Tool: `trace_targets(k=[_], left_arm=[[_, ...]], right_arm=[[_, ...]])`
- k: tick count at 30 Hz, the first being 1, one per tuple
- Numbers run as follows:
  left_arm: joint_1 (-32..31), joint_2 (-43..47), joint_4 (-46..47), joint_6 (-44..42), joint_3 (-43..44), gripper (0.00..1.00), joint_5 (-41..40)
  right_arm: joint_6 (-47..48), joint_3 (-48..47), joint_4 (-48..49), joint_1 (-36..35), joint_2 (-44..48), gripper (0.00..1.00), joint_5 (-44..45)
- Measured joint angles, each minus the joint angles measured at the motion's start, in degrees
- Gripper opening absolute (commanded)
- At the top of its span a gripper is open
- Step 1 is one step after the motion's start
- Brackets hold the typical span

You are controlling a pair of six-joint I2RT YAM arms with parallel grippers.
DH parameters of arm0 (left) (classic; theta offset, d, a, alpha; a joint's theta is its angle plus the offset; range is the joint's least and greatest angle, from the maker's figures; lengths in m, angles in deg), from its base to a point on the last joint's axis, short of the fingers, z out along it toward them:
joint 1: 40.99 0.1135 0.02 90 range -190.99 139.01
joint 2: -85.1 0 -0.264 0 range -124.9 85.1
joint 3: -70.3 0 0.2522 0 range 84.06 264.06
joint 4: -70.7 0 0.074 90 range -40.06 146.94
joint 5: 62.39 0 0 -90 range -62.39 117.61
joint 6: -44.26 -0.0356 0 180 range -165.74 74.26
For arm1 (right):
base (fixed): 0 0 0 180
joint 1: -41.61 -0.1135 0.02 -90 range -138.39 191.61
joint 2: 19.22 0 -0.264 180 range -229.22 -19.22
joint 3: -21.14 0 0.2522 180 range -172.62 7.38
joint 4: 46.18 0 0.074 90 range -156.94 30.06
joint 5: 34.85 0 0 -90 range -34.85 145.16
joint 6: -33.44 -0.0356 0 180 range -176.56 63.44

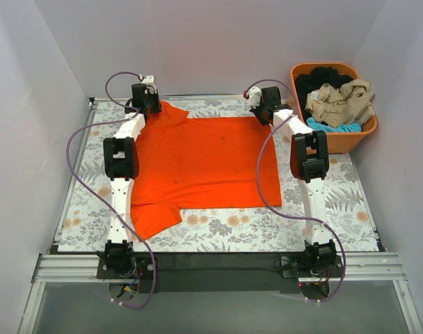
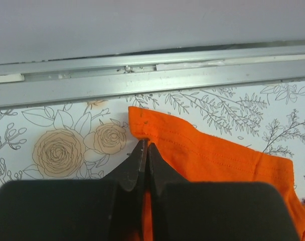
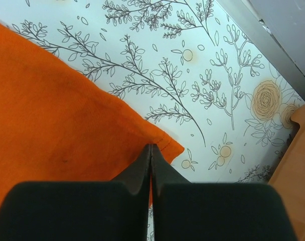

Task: Fold and stack the t-shirts
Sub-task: Flatten the tshirt out

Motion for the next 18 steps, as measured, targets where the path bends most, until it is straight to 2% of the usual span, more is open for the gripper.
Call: trace_targets(k=[8, 18], left_arm=[[0.3, 3.0, 1.4, 0.1, -1.7, 0.0, 0.4], [3.1, 22.1, 1.7, 0.5, -15.1, 0.0, 6.7]], right_arm=[[-0.7, 0.0, -0.9, 0.0, 1.9, 0.01, -0.9], [0.8, 2.7, -1.3, 0.1, 11.0, 0.01, -1.6]])
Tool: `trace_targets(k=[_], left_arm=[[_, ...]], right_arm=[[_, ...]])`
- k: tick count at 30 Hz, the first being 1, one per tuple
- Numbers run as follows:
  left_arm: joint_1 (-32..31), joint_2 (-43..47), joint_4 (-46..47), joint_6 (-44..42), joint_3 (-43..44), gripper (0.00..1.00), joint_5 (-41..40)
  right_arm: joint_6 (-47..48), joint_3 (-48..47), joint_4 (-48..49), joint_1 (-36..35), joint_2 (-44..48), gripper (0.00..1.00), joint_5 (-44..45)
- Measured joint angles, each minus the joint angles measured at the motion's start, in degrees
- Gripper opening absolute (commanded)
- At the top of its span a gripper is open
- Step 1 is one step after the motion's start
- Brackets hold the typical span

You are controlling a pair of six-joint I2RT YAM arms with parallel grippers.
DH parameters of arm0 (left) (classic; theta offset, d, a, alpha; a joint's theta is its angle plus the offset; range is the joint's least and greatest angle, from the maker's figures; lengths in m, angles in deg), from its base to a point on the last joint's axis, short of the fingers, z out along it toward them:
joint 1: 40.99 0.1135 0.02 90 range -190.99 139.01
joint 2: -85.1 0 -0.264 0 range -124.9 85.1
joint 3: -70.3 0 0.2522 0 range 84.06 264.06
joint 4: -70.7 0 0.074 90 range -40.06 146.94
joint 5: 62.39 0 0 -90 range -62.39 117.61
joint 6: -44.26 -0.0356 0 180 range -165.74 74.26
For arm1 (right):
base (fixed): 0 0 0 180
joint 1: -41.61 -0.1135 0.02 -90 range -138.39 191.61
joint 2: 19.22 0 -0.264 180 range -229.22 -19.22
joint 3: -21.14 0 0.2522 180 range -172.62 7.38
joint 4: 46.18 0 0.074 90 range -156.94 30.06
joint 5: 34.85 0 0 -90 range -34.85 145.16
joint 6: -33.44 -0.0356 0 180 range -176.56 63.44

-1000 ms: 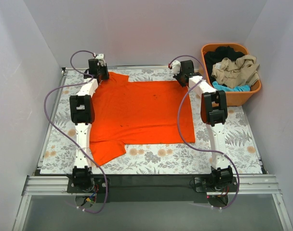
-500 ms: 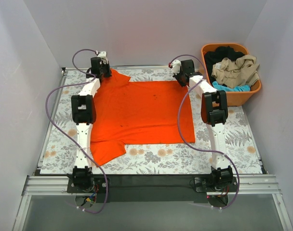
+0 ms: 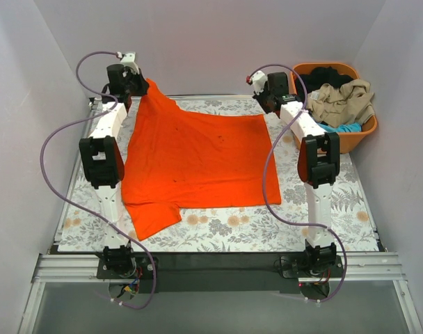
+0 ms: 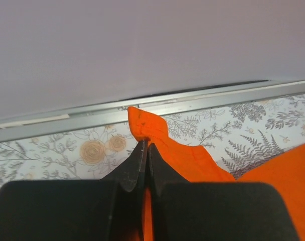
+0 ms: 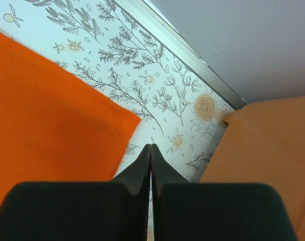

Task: Fold and stack the t-shirts
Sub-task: Flatten the tshirt out

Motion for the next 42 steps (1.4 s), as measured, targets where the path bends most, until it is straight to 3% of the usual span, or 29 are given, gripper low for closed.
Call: trace_targets(k=[1, 4, 7, 17, 26, 33, 42], left_arm=[[0.3, 1.5, -0.1, -0.2, -0.7, 0.0, 0.6], [1.1, 3.9, -0.2, -0.9, -1.4, 0.0, 1.7], [1.4, 3.9, -0.6, -1.2, -1.6, 0.0, 2.3], [1.0, -1.8, -2.8, -1.3, -1.8, 0.0, 2.5], [1.0, -2.4, -3.0, -1.8, -1.8, 0.0, 2.6], [1.0, -2.4, -3.0, -1.9, -1.8, 0.0, 2.5], [1.0, -2.4, -3.0, -1.9, -1.7, 0.0, 2.3]], right_arm=[[0.4, 0.2, 0.0, 0.0, 0.5, 0.04, -0.4], [1.1, -0.4, -0.7, 0.0, 0.3, 0.42, -0.9], [0.4, -2.5, -2.3, 0.0, -1.8, 0.56, -0.8], [-7.1, -9.1, -4.9, 0.3, -11.7, 0.54, -3.2], [-10.7, -10.5, -2.2, 0.3, -12.6, 0.56, -4.9], [-11.4, -10.8, 0.3, 0.3, -13.1, 0.47, -6.0], [-11.0, -11.5, 2.5, 0.2, -16.3, 0.53, -6.6]])
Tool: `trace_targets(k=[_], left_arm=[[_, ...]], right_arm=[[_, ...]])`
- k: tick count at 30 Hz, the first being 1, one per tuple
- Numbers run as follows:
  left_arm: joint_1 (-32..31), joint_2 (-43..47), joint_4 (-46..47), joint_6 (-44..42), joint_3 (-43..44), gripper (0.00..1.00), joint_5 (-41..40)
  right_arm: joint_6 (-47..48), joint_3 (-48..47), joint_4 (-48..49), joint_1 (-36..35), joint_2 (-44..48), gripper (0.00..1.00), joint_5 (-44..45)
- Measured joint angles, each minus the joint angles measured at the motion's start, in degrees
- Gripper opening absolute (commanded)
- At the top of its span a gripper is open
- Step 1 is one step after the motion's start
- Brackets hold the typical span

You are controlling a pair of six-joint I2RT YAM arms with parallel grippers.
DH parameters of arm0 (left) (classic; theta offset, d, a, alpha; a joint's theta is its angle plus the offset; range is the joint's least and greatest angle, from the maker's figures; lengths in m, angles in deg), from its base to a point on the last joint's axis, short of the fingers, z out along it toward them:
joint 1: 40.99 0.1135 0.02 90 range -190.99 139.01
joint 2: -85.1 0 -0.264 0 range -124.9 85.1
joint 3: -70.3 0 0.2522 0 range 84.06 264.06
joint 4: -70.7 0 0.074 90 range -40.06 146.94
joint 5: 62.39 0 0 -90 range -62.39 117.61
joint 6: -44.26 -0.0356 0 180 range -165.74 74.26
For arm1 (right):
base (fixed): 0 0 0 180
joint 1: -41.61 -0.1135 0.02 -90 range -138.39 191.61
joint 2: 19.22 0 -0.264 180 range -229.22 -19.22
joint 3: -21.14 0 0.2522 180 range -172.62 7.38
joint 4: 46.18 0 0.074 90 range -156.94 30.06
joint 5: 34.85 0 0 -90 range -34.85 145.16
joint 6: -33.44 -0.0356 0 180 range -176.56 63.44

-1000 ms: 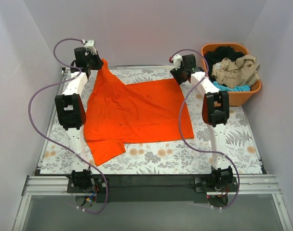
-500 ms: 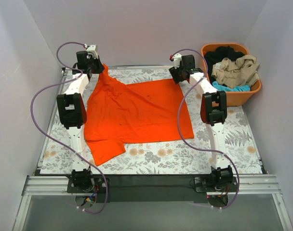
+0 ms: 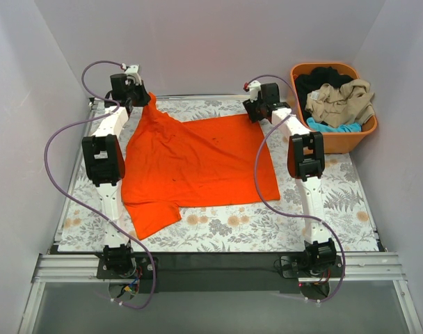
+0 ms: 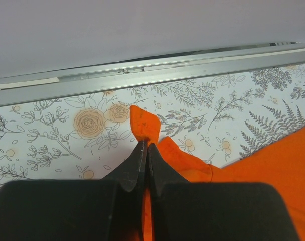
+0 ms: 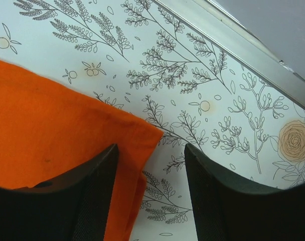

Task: Fold and stack the t-shirts
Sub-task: Flatten the tshirt out, then fold the tshirt

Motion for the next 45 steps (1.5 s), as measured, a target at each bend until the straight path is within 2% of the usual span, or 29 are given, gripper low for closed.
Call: trace_targets(k=[3, 4, 6, 7, 9, 16, 21, 25, 29, 40, 45], left_arm=[[0.0, 0.0, 0.0, 0.0, 0.0, 0.0, 0.0], [0.0, 0.0, 0.0, 0.0, 0.0, 0.0, -0.1], [0.0, 0.0, 0.0, -0.1, 0.0, 0.0, -0.2], [0.0, 0.0, 0.0, -0.1, 0.0, 0.0, -0.3], [0.0, 0.0, 0.0, -0.2, 0.0, 0.0, -0.4], [0.0, -1.2, 0.2, -0.3, 0.3, 0.0, -0.7], [0.0, -2.6, -0.8, -0.2, 3.8, 0.0, -1.5], [0.1, -2.6, -0.4, -0.2, 7.4, 0.0, -1.4], [0.1, -2.0, 0.5, -0.9, 7.1, 0.0, -1.1], [0.7, 7.3, 0.9, -3.9, -16.1, 0.0, 3.0], [1.6, 14.1, 1.6, -4.8, -23.1, 0.0, 5.3]], right_arm=[[0.2, 0.0, 0.2, 0.0, -0.1, 0.46, -0.2], [0.4, 0.0, 0.2, 0.0, -0.1, 0.38, -0.2], [0.8, 0.0, 0.2, 0.0, -0.2, 0.29, -0.4], [1.1, 0.0, 0.2, 0.0, -0.3, 0.11, -0.6], [1.8, 0.0, 0.4, -0.2, -0.5, 0.01, -1.2], [2.1, 0.0, 0.6, -0.2, -0.6, 0.01, -0.8], [2.1, 0.1, 0.6, 1.1, 0.0, 0.01, -0.3], [2.1, 2.1, 0.4, 3.1, 3.2, 0.01, -0.5], [2.6, 4.3, 0.7, 4.3, 8.1, 0.01, -1.3], [4.6, 12.3, 1.9, 3.8, 14.6, 0.01, -3.3], [5.7, 17.2, 1.4, 3.9, 15.9, 0.01, -3.4]])
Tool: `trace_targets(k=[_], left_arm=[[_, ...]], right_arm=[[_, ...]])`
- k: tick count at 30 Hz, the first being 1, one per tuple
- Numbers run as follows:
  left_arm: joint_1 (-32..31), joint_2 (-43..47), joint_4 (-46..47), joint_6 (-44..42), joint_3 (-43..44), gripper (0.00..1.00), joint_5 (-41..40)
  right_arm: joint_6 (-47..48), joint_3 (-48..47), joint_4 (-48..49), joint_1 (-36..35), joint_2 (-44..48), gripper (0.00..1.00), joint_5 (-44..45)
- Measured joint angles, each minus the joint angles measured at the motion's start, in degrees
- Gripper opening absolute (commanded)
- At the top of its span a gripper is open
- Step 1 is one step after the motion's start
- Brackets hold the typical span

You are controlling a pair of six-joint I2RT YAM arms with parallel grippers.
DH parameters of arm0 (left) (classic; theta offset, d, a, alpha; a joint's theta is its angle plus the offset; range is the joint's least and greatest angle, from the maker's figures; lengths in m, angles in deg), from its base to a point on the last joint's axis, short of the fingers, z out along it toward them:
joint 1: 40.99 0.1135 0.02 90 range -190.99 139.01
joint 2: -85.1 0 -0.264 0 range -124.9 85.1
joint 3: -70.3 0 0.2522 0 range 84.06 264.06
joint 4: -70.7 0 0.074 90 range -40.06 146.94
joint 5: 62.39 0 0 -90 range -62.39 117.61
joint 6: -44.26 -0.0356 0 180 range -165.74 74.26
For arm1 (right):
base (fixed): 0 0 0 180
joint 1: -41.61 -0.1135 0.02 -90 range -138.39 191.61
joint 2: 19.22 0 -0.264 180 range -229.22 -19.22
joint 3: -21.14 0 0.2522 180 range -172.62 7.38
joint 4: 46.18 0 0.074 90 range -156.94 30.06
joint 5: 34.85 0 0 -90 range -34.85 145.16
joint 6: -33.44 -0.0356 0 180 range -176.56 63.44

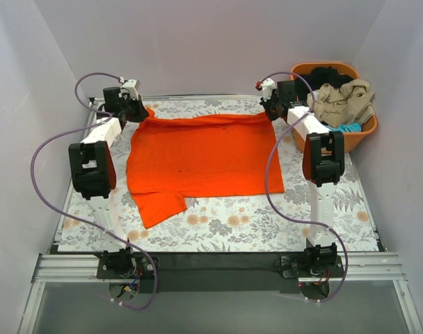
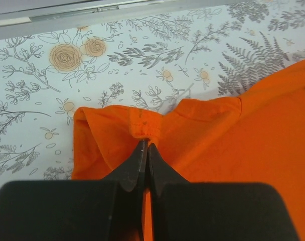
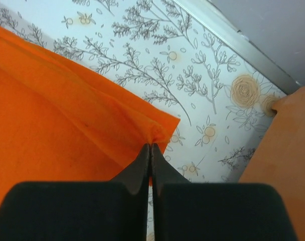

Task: Fold and stack the t-shirts
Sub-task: Fold the tshirt

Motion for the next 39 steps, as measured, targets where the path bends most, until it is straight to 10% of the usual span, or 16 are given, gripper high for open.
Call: trace_targets(k=[16, 19, 20, 27, 39], left_arm=[[2.0, 16.5, -1.0, -10.8, -21.0, 0.0, 5.5], [1.9, 15.1, -5.6, -15.4, -22.7, 0.23, 5.8], [2.0, 14.4, -7.4, -16.9, -22.7, 0.46, 6.3], [4.7, 13.6, -20.0, -22.5, -18.4, 0.48, 11.7], [2.2, 3.7, -25.2, -21.2, -0.5, 0.48, 11.0]], right_arm=[[5.0, 10.6, -1.9, 1.4, 8.6, 0.01, -2.9], [7.1, 11.1, -4.7, 1.4, 7.8, 0.11, -3.4], [7.8, 11.1, -5.7, 1.4, 7.4, 0.16, -3.5], [12.1, 13.7, -11.8, 2.0, 6.8, 0.47, -5.2], [11.6, -1.0, -19.2, 2.6, 3.3, 0.37, -8.8]])
